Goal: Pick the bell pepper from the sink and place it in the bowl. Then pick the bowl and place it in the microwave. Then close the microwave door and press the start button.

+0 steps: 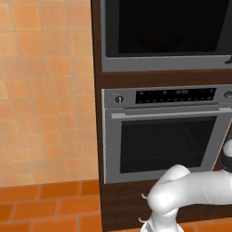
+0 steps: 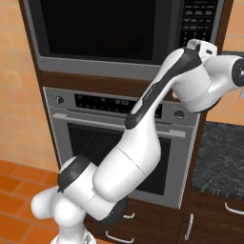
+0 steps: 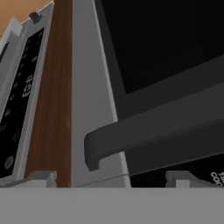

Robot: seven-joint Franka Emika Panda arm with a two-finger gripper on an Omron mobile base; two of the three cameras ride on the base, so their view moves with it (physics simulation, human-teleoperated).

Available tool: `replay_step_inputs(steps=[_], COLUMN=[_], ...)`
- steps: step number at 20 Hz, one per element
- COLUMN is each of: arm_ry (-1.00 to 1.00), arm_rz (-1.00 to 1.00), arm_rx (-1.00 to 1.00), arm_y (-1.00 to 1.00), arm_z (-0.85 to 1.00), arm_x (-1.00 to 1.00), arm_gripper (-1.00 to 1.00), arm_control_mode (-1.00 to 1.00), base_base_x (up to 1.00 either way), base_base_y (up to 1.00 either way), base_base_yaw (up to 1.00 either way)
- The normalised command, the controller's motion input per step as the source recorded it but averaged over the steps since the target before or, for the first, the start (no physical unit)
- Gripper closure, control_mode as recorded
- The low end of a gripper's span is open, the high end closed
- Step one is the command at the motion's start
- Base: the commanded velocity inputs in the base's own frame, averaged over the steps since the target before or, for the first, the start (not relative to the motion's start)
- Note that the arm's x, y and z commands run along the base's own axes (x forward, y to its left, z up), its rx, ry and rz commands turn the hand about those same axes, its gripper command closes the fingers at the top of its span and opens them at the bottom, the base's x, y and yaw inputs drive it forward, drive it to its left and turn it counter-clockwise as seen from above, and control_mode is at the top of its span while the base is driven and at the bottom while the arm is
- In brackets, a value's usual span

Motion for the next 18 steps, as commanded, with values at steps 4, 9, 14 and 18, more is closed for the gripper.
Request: replay_step_inputs(steps=[4, 9, 14, 18], arm_ry=[0.07, 0.05, 0.00, 0.00], arm_rz=[0.00, 0.00, 0.00, 0.00], arm_rx=[0.04, 0.05, 0.01, 0.00], arm_y=[-0.05, -0.13, 0.26, 0.78], arm_z=[-0.05, -0.10, -0.40, -0.33], arm_x=[0.45, 0.38, -0.48, -0.93], arm_gripper=[-1.00, -1.00, -1.00, -1.00], arm_control_mode=[-1.00, -1.00, -1.00, -1.00], base_base_x=[0.00, 0.00, 0.00, 0.00], base_base_y=[0.00, 0.00, 0.00, 0.00], base_base_yaw=[0.00, 0.00, 0.00, 0.00])
